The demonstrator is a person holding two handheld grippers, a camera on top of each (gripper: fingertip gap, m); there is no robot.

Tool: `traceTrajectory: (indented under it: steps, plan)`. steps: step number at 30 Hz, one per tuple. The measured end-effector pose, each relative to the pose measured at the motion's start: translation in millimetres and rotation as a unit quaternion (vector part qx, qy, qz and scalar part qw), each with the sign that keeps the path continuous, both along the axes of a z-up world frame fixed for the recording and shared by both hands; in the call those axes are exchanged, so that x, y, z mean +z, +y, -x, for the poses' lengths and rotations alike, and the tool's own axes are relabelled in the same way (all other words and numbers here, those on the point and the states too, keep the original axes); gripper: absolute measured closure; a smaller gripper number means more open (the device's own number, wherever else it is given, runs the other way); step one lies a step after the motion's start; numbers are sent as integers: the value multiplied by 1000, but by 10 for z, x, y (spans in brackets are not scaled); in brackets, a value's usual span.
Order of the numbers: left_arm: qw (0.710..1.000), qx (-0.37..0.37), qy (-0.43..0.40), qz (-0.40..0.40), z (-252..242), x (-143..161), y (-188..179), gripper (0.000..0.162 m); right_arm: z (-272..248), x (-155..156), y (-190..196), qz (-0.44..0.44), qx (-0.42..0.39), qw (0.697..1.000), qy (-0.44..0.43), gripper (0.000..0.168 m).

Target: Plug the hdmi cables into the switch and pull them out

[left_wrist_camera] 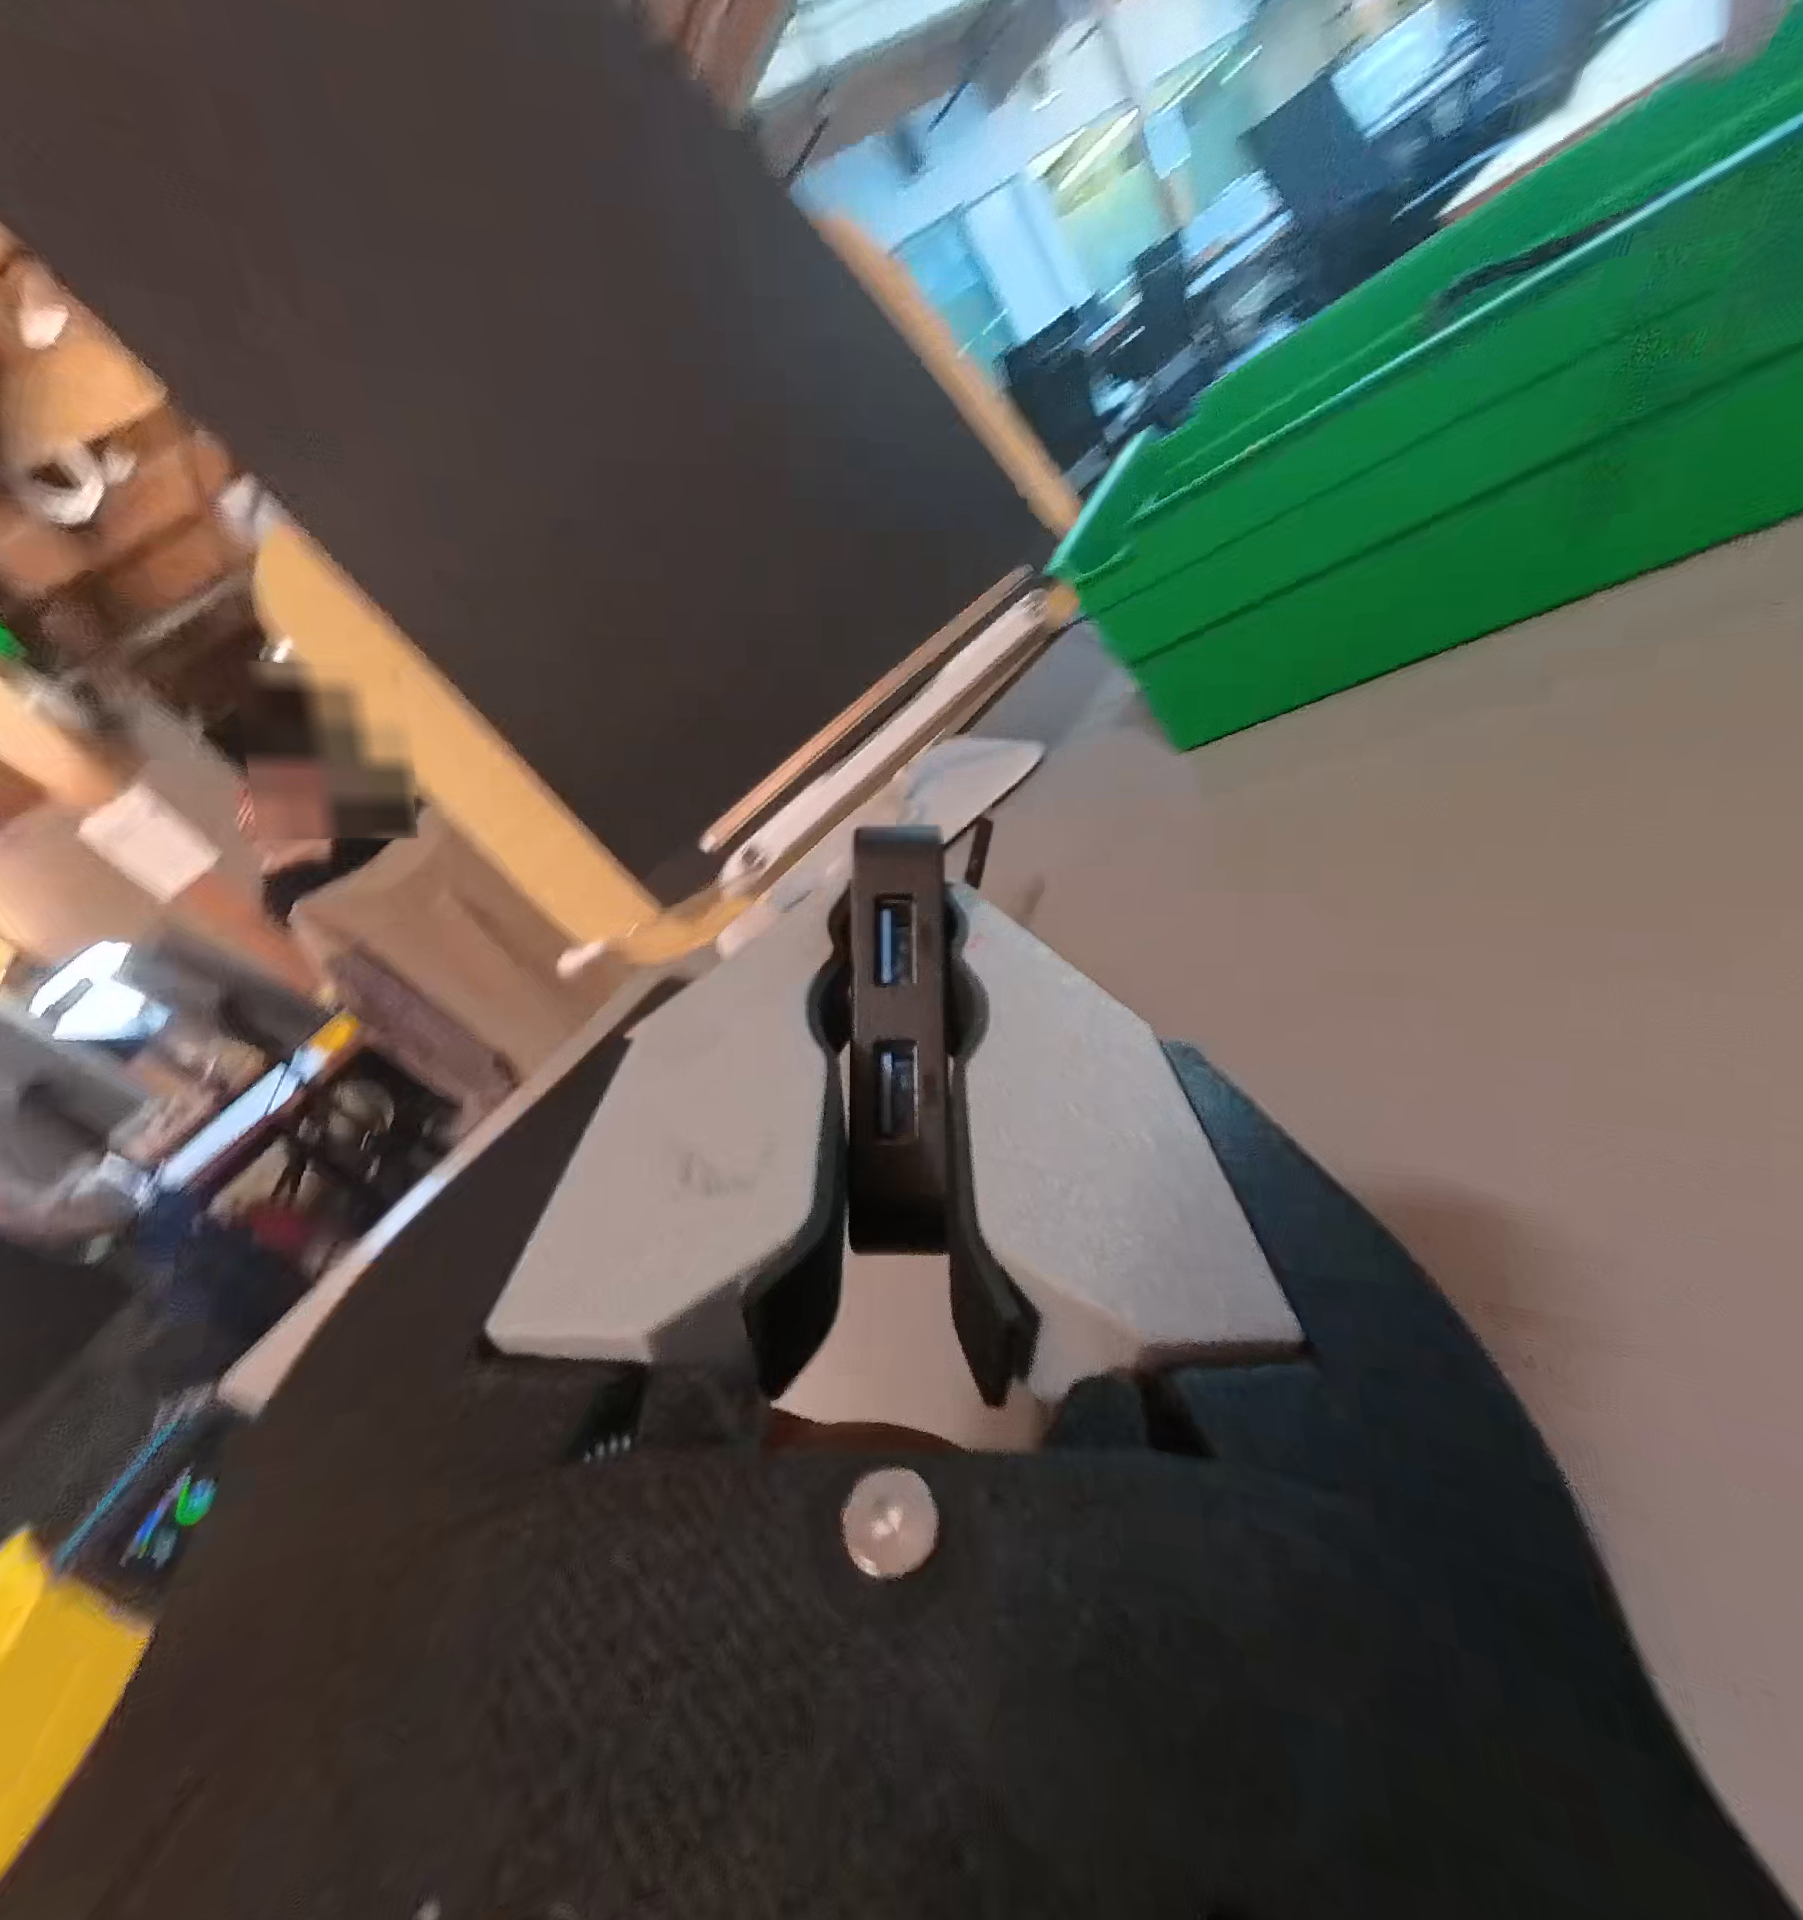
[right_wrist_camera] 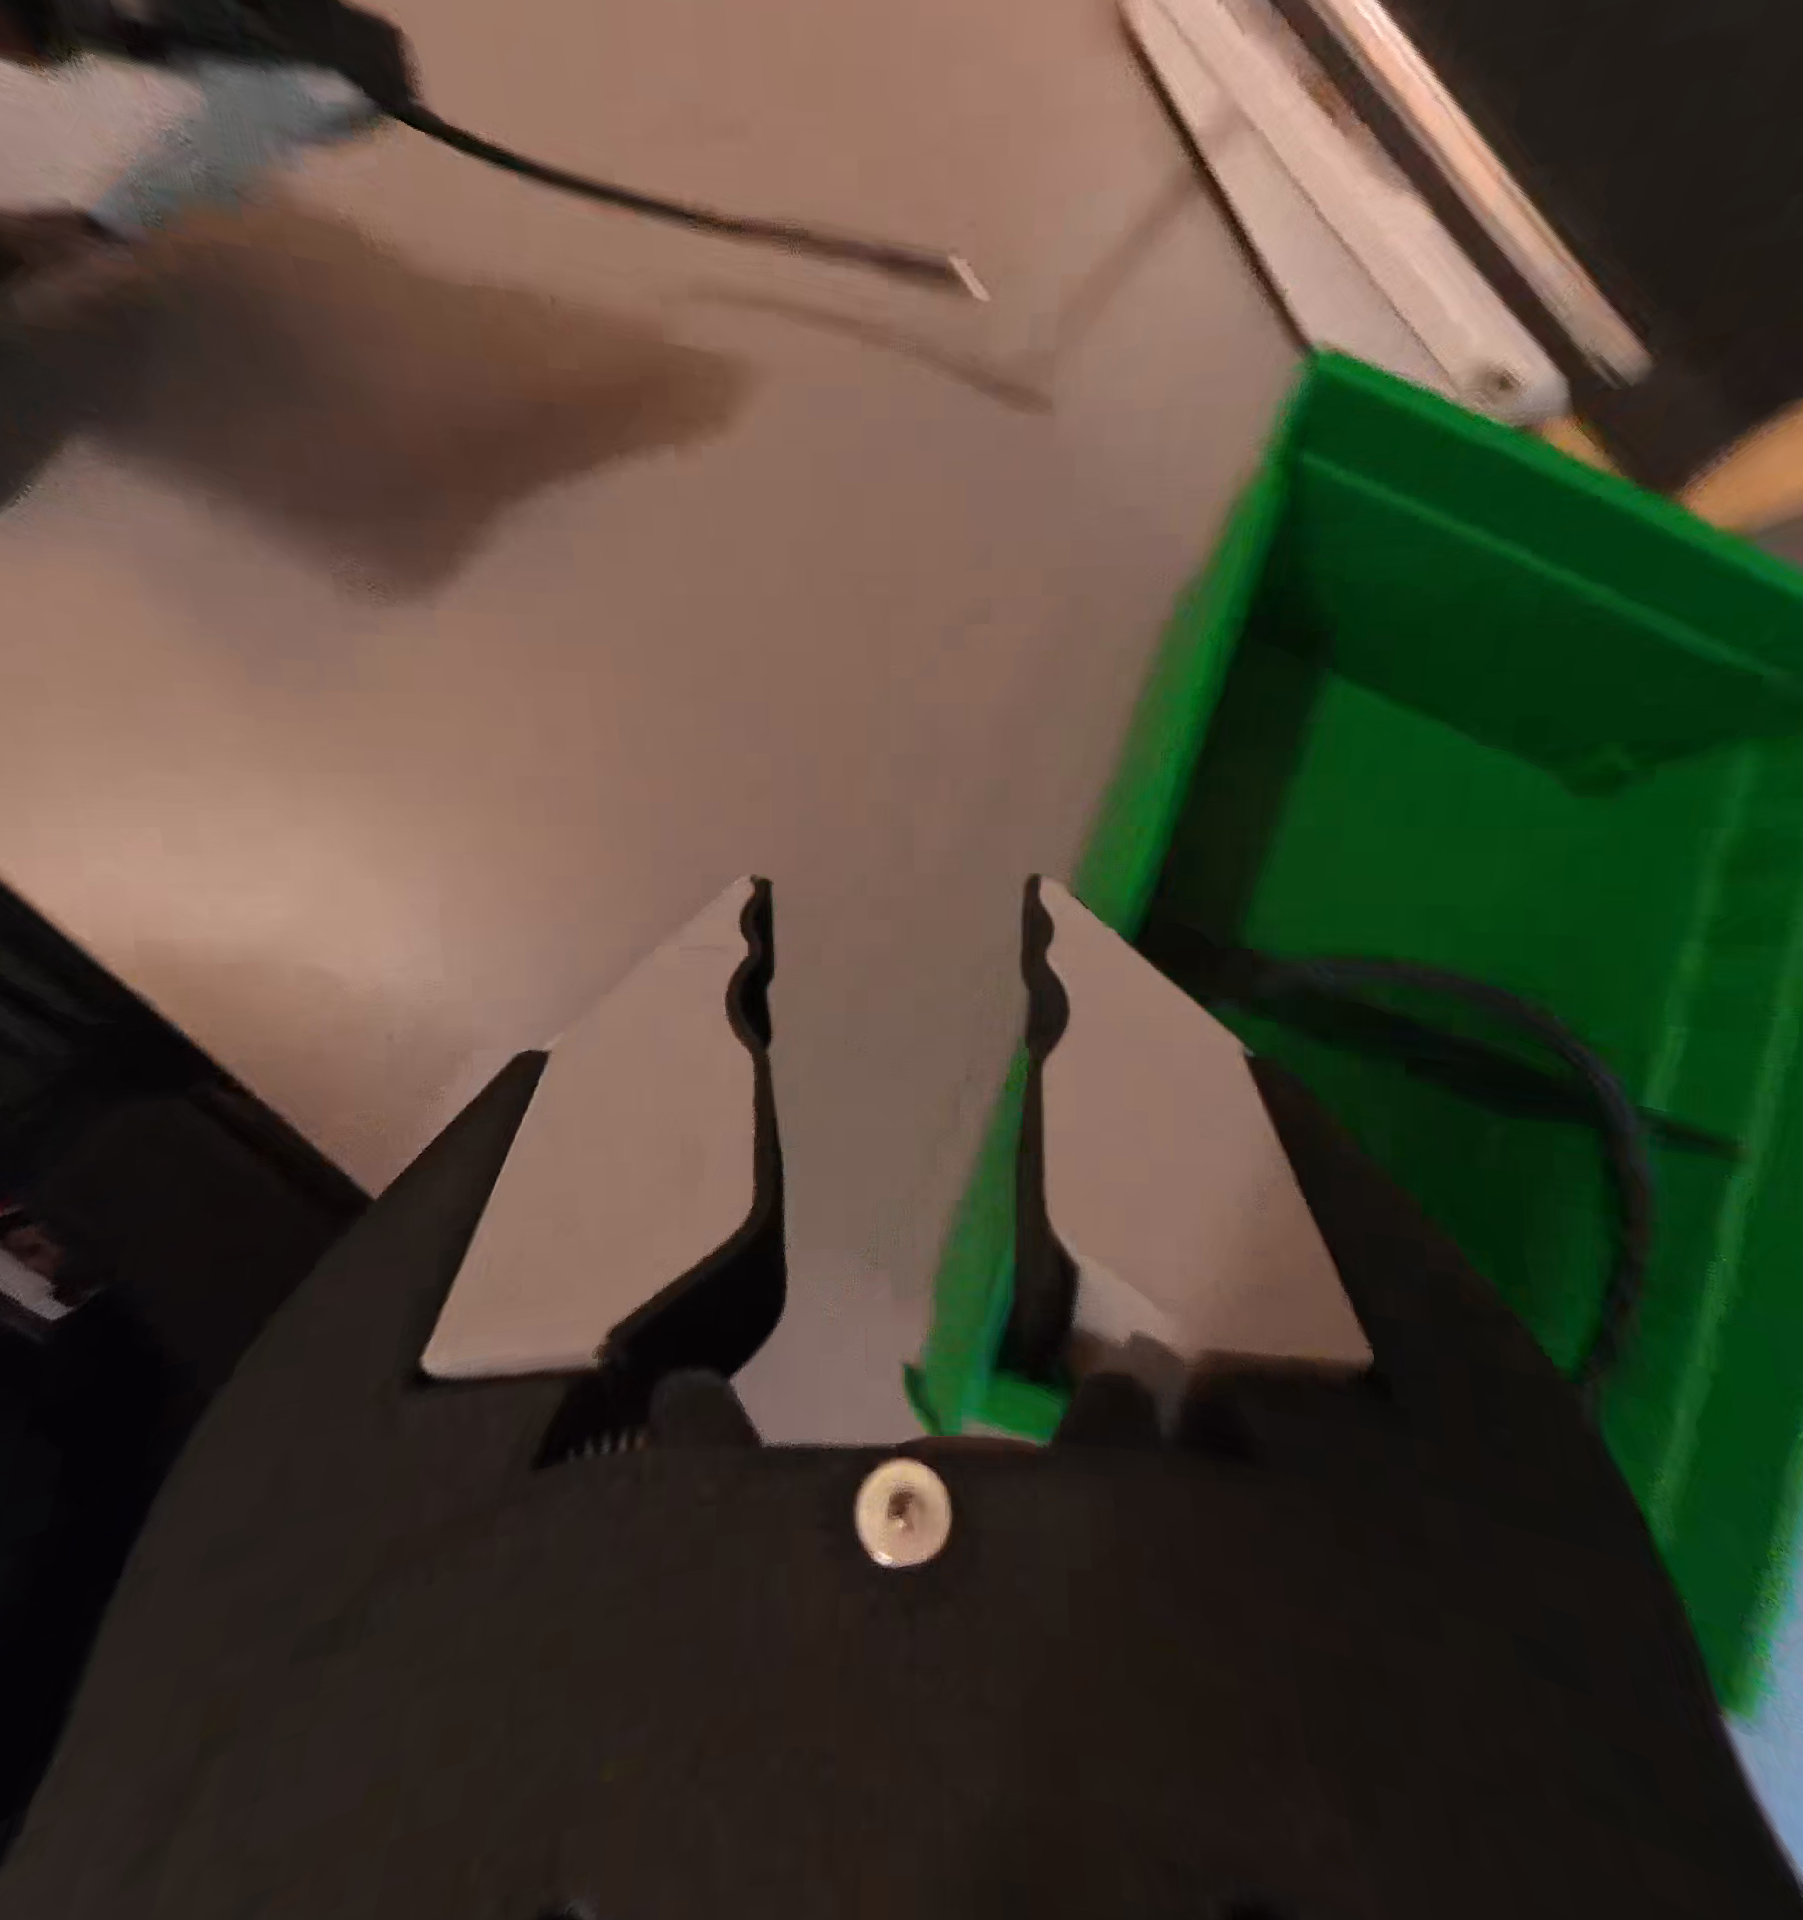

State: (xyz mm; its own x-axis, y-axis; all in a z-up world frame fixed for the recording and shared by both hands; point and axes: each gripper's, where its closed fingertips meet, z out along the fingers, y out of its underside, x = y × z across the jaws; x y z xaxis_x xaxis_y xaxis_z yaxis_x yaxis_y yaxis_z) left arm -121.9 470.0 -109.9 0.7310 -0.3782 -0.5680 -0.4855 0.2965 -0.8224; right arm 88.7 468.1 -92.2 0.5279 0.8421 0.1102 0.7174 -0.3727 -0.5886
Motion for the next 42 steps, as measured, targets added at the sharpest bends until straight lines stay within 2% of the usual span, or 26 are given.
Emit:
traceTrajectory:
  steps: [2, 5, 8, 11, 15, 18, 21, 24, 27, 29, 32, 35, 39, 42]
  plan:
    - [998, -59, 13, -26, -204, 48, -180, 151, 374, -15, -172, 11, 58, 998, 39, 123]
    - [994, -100, 24, -45, -354, 95, -352, 151, 888, 4, -371, 9, 135, 986, 95, 115]
    - [992, -117, 15, -40, -359, 113, -397, 151, 1194, 40, -363, -76, 185, 974, 106, 127]
    - [987, -154, -29, -24, -368, 194, -474, 151, 1366, 3, -301, -134, 211, 963, 96, 135]
    - [963, -220, -155, 35, -284, 387, -510, 151, 1570, -222, -365, -91, 239, 962, 99, 127]
    - [928, -288, -222, 81, -264, 491, -604, 151, 1760, -286, -405, -88, 247, 957, 126, 126]
    - [896, -351, -246, 119, -330, 507, -741, 151, 2001, -198, -606, -70, 278, 936, 203, 128]
    - [894, -358, -239, 126, -355, 463, -755, 151, 2110, -94, -756, -39, 297, 917, 263, 145]
    - [881, -376, -251, 136, -352, 491, -792, 151, 2106, -55, -805, 4, 296, 910, 291, 151]
    - [886, -362, -251, 142, -341, 480, -757, 144, 2086, -83, -795, 28, 284, 914, 288, 155]
    - [899, -320, -278, 110, -219, 551, -646, 137, 1967, -175, -626, -8, 250, 938, 239, 157]
    - [909, -245, -326, 83, 42, 641, -433, 133, 1741, -84, -405, -54, 199, 957, 206, 158]
    - [941, -132, -296, 94, 229, 455, -139, 130, 1251, 456, 5, -189, 95, 961, 178, 158]
    - [954, -123, -248, 117, 74, 266, -109, 130, 776, 1110, 240, -327, 15, 930, 166, 158]
